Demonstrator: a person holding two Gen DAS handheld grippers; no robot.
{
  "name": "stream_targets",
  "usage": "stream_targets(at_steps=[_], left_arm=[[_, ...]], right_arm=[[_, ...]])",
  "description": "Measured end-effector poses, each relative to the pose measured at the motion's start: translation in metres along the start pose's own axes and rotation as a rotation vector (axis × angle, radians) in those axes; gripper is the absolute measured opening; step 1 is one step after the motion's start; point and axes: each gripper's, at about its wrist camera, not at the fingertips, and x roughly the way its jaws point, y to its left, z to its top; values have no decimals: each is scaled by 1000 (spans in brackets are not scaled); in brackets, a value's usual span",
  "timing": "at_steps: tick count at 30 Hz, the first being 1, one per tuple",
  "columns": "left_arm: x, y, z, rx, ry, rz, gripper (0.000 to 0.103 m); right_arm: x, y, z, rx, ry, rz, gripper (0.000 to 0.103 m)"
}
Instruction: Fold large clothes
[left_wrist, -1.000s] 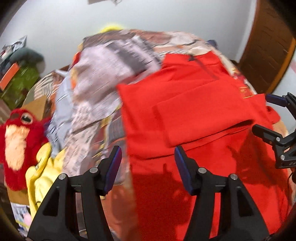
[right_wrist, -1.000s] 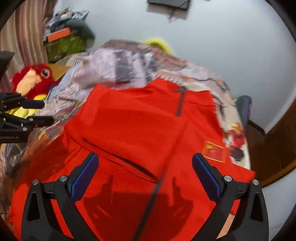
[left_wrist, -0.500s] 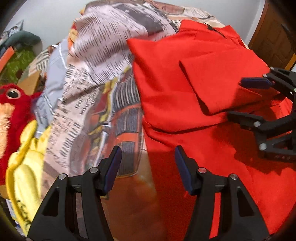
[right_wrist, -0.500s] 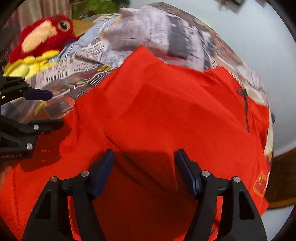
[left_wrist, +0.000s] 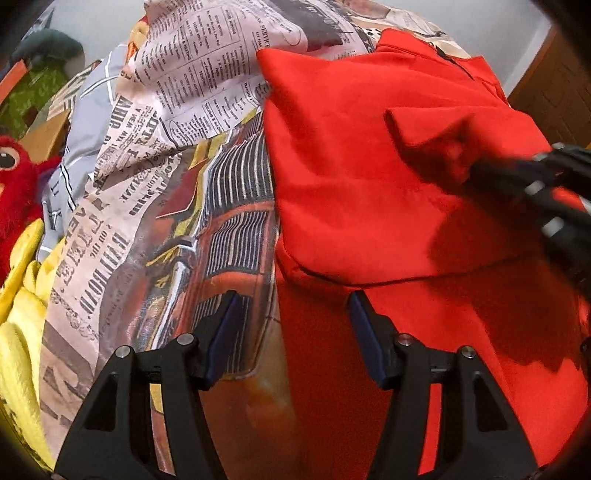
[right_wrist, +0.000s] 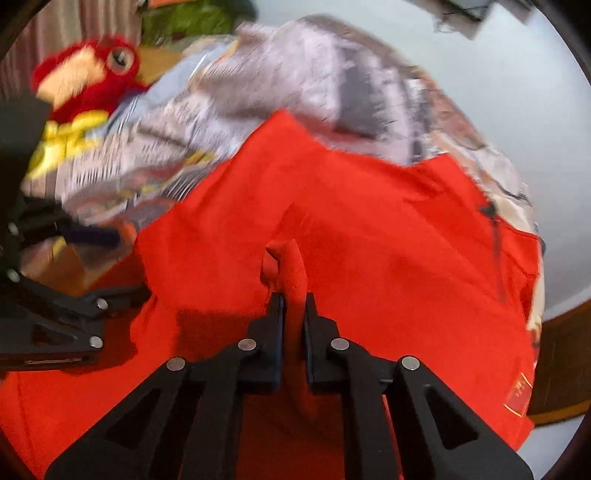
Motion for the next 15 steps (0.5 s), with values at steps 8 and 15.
stream_targets(at_steps=[8,15], left_arm=[[9,0,17,-61,15,0,62],[17,2,29,-152,-3,66,63]], right_arm=[[-88,-89,1,209,-183,-106,7],[-163,-178,-34,457,-320,-197,7]])
